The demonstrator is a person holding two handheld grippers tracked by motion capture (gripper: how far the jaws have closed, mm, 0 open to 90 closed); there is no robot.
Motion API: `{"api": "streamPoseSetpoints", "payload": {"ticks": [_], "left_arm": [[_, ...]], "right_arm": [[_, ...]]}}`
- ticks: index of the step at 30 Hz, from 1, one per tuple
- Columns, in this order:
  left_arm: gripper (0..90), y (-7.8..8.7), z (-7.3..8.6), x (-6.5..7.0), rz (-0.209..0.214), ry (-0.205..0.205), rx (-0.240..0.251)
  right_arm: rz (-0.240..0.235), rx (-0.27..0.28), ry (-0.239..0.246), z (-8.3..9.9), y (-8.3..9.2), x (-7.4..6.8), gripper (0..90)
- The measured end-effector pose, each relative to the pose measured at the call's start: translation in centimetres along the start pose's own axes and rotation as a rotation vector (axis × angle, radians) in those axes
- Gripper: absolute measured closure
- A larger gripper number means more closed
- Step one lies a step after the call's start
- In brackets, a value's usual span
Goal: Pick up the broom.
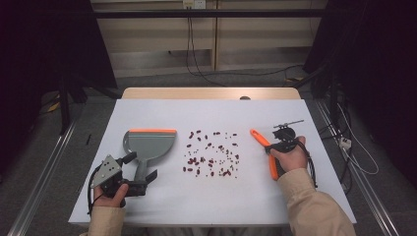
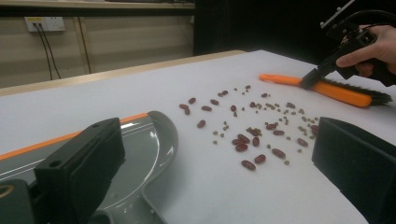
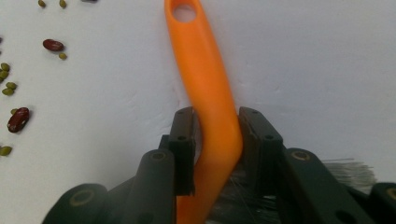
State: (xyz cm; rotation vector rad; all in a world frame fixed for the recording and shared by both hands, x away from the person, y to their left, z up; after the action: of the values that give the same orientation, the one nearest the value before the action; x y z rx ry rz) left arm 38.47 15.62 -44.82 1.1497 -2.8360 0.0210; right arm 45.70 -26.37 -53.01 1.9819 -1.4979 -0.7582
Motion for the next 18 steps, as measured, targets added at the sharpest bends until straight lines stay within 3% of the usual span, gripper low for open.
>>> {"api": "streamPoseSetpoints", "payload": {"ticks": [8,15,18], "left_arm": [[2.0,-0.25,-0.43,0.05,0.001,0.004,0.012],[2.0,-0.31,-0.42,0.2,-0.001,0.01,0.01],[2.0,-0.33,-0.35,0.27,0.002,0.004,0.005]], "right_arm": [[-0.029,0.054,-0.034,-0.24,0.34,0.17,70.3],[-0.015,0.061,-0.005,-0.4,0.4,0.04,70.4],[-0.04,0.053,-0.019,-0.47,0.3,0.1,70.4]]}}
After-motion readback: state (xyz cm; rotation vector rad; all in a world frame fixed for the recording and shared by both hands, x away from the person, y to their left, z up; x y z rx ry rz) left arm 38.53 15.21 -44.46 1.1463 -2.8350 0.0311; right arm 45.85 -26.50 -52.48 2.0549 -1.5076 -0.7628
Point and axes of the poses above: each handheld gripper's, and its own axes: y roughly backward along the jaws, z roughly out of its underside, x roughly to its right, the point moved 10 cm from there along -y, roughly forward along the jaws, and after that the axes turned 13 degrees about x, right-handed, at the moved point
